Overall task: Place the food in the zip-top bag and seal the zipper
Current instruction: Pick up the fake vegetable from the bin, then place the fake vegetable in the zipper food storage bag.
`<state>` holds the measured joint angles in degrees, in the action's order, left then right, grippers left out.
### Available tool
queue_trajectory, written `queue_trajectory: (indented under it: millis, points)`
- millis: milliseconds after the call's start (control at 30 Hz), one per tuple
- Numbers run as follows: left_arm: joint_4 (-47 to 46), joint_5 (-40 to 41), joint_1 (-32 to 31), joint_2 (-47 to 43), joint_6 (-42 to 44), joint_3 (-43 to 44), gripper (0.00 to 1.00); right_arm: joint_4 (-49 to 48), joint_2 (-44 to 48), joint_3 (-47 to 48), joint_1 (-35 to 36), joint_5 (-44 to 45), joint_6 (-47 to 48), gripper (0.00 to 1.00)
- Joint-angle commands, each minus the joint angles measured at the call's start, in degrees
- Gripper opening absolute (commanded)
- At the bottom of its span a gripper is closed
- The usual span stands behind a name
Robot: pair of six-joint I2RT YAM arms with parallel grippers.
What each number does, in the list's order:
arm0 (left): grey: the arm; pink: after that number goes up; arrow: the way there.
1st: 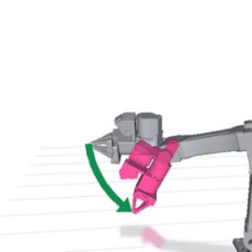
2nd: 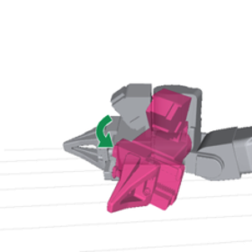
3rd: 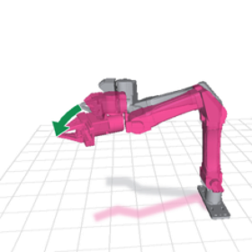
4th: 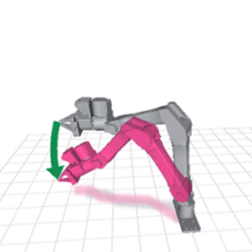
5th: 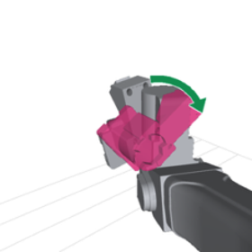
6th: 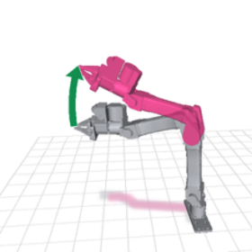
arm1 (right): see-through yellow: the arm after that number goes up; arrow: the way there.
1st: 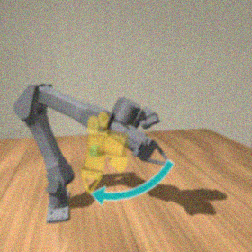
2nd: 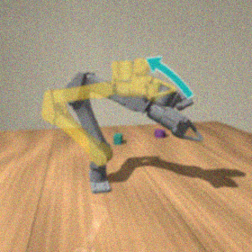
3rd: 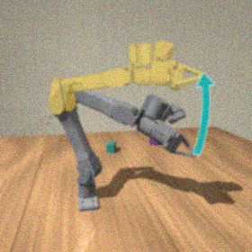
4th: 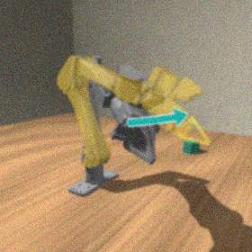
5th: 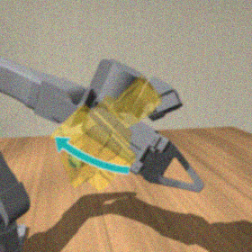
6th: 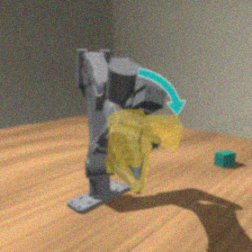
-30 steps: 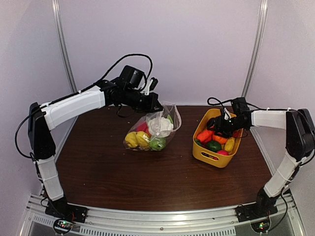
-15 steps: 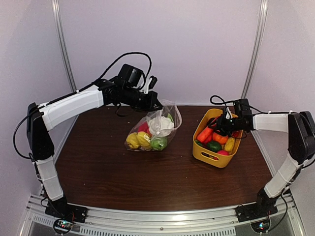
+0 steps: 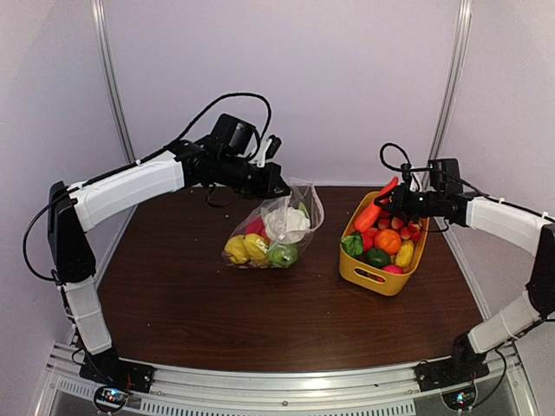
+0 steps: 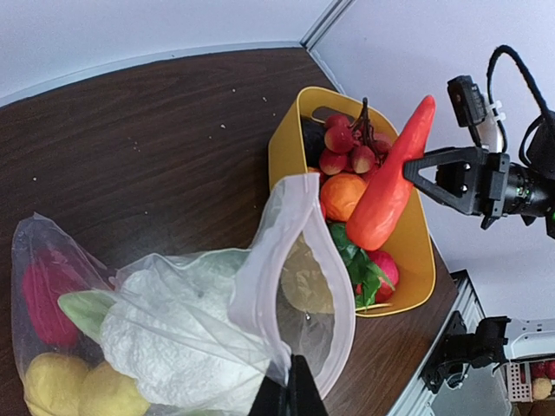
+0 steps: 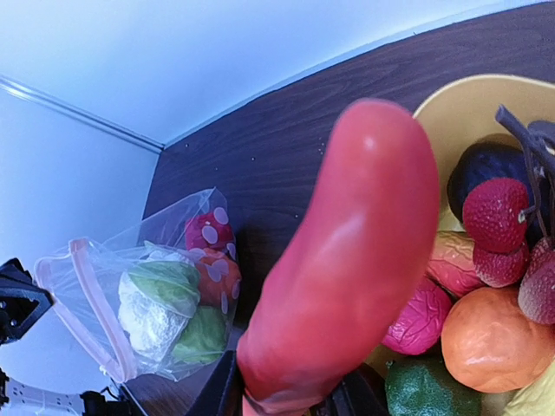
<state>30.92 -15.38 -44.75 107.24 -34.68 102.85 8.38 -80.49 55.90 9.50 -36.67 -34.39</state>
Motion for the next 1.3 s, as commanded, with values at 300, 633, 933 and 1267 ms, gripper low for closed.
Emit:
queue_trajectory:
  millis: [300,633,933,1267]
  points:
    - [-6.86,-2.22,-0.42,-2.77,-3.13,1.12,0.0,4.17,5.43,15.53,3.55,-7.82,15.77,0.21]
    - [-9.29,-6.3,-0.42,-2.78,-8.59,3.33,0.0,4.51,2.94,24.41,13.27,-6.91,21.54,0.21]
    - [-10.41,-11.0,-0.58,-4.54,-11.5,6.67,0.0,1.07,-1.69,21.61,20.13,6.57,27.73,0.19]
    - [-15.38,-13.49,-0.6,-8.0,-13.83,4.31,0.0,-0.3,-5.51,18.83,29.45,14.27,30.29,0.19]
